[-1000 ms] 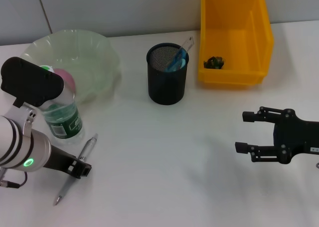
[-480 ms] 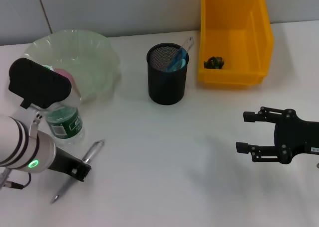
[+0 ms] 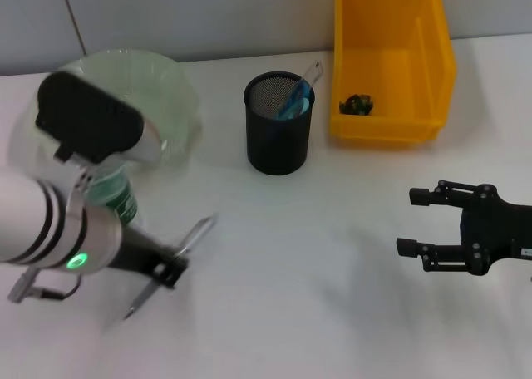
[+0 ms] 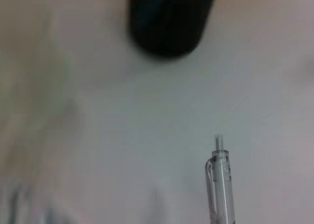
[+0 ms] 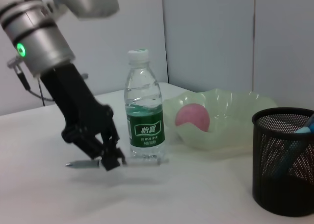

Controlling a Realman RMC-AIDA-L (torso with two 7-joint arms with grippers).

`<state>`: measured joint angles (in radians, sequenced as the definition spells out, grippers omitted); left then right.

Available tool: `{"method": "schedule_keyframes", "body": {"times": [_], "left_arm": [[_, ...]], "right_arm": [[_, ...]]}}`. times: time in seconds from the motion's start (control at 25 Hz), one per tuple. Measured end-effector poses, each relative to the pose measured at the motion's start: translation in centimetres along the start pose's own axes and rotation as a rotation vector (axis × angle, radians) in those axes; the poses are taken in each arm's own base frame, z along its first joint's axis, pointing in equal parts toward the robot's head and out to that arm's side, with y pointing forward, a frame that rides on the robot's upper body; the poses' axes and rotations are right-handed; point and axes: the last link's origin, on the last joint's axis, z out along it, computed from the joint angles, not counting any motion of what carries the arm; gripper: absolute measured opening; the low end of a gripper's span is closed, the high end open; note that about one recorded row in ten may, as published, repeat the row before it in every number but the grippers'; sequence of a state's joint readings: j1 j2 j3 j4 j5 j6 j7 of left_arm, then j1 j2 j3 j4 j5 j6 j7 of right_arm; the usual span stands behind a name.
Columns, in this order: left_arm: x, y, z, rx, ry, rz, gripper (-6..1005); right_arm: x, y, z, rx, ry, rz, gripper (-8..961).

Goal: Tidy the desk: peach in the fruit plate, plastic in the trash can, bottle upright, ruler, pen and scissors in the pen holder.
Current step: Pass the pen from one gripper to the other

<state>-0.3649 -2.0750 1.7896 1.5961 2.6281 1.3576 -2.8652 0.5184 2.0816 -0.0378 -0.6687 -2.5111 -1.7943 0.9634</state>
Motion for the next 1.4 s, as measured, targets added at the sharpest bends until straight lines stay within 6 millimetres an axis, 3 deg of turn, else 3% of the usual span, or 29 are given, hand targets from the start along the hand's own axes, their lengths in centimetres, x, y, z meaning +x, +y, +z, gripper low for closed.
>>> {"method": "schedule_keyframes", "body": {"times": [0.2, 0.24, 0.68, 0.92, 1.2, 1.4], "left_arm": [[2.3, 1.6, -1.7, -0.039, 0.128, 0.098, 144], [4.1, 2.1, -2.3, -0.046, 0.243, 0.158, 144], [8.8, 2.0, -2.9, 0.005, 0.683, 0.324, 144], [9.7, 1.8, -1.8, -0.048, 0.811, 0.312, 144], [9.5, 1.5, -0.4, -0.095, 0.829, 0.31, 145], [8.7, 1.7, 0.0, -0.1, 0.836, 0.321, 145]], "right_arm": [[0.0, 0.0, -0.1, 0.007, -0.003, 0.002, 803], [0.0, 0.0, -0.1, 0.007, -0.003, 0.003, 803], [0.8, 0.0, -0.7, 0.055, -0.004, 0.022, 802], [0.7, -0.1, -1.5, 0.125, -0.077, 0.045, 803], [-2.7, -0.5, -4.7, 0.27, -0.449, 0.096, 803], [-4.2, 0.4, -4.0, 0.191, -0.597, 0.089, 803]]}}
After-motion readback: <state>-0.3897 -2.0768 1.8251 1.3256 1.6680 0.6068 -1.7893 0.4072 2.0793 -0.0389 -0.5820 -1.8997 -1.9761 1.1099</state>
